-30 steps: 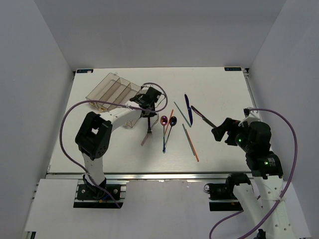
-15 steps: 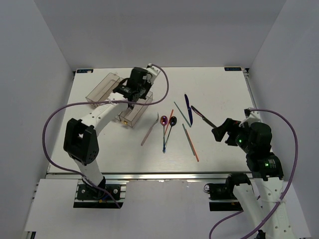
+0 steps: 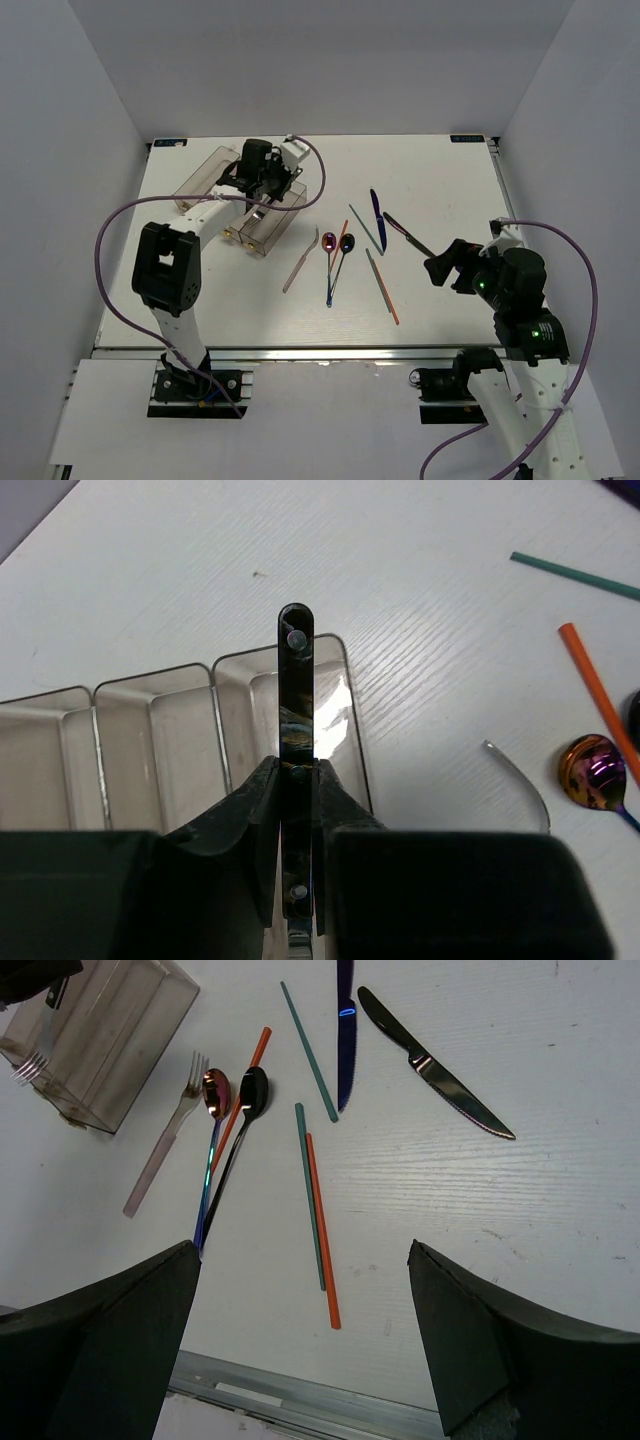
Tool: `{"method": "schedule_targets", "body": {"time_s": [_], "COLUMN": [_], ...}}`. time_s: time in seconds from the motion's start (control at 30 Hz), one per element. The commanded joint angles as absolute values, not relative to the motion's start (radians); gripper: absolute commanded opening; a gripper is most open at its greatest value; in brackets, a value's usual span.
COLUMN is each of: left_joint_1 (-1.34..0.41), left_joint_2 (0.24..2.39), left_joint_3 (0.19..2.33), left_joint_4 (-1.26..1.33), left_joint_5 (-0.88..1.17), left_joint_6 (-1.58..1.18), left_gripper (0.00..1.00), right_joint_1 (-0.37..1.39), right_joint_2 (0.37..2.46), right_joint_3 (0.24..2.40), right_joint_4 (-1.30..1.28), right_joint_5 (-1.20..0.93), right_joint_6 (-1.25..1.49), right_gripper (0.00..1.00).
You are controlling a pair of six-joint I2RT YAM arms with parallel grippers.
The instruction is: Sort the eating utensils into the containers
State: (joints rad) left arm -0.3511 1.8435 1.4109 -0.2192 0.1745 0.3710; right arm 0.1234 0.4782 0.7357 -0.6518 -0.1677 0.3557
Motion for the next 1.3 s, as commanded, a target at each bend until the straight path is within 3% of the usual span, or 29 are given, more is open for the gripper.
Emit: {"method": "schedule_targets", "body": {"time_s": [0.0, 0.3, 0.47, 0.63, 0.67, 0.7, 0.9, 0.97, 1.07, 1.27], "left_joint_1": [-0.35, -0.333, -0.333, -0.333, -0.333, -0.333, -0.373, -0.449, -0.537, -0.632], "left_joint_2": [1.858, 1.887, 1.861, 1.79, 1.783, 1.775, 1.701, 1.642, 1.565, 1.511], "left_joint_3": [1.431, 1.342, 1.304, 1.275, 1.287, 1.307, 1.387, 1.375, 1.321, 1.175], "left_joint_4": [-0.15, -0.084, -0.034, 0.028, 0.02, 0.006, -0.197, -0.263, -0.328, -0.391], "left_joint_5": [0.242, 0.187, 0.146, 0.124, 0.136, 0.15, 0.221, 0.049, -0.034, -0.028], "left_joint_6": [0.334, 0.299, 0.269, 0.229, 0.219, 0.21, 0.126, 0.107, 0.043, -0.023], "left_gripper": [0.03, 0.08, 0.39, 0.5, 0.64, 0.98, 0.98, 0.98, 0.97, 0.79], "right_joint_1": [0.132, 0.133, 0.135, 0.135, 0.135, 0.135, 0.135, 0.135, 0.135, 0.137], "right_joint_2": [0.46, 0.46, 0.459, 0.46, 0.457, 0.459, 0.46, 0.463, 0.466, 0.463], "right_joint_3": [0.723, 0.726, 0.726, 0.726, 0.724, 0.724, 0.727, 0.727, 0.729, 0.726], "right_joint_4": [-0.606, -0.607, -0.611, -0.611, -0.611, -0.611, -0.609, -0.609, -0.607, -0.604], "right_joint_5": [-0.173, -0.17, -0.166, -0.166, -0.164, -0.164, -0.158, -0.158, -0.158, -0.153], "right_joint_6": [0.342, 0.342, 0.342, 0.342, 0.342, 0.342, 0.344, 0.345, 0.345, 0.348], "right_gripper": [0.89, 0.89, 0.89, 0.89, 0.89, 0.89, 0.89, 0.89, 0.89, 0.89]}}
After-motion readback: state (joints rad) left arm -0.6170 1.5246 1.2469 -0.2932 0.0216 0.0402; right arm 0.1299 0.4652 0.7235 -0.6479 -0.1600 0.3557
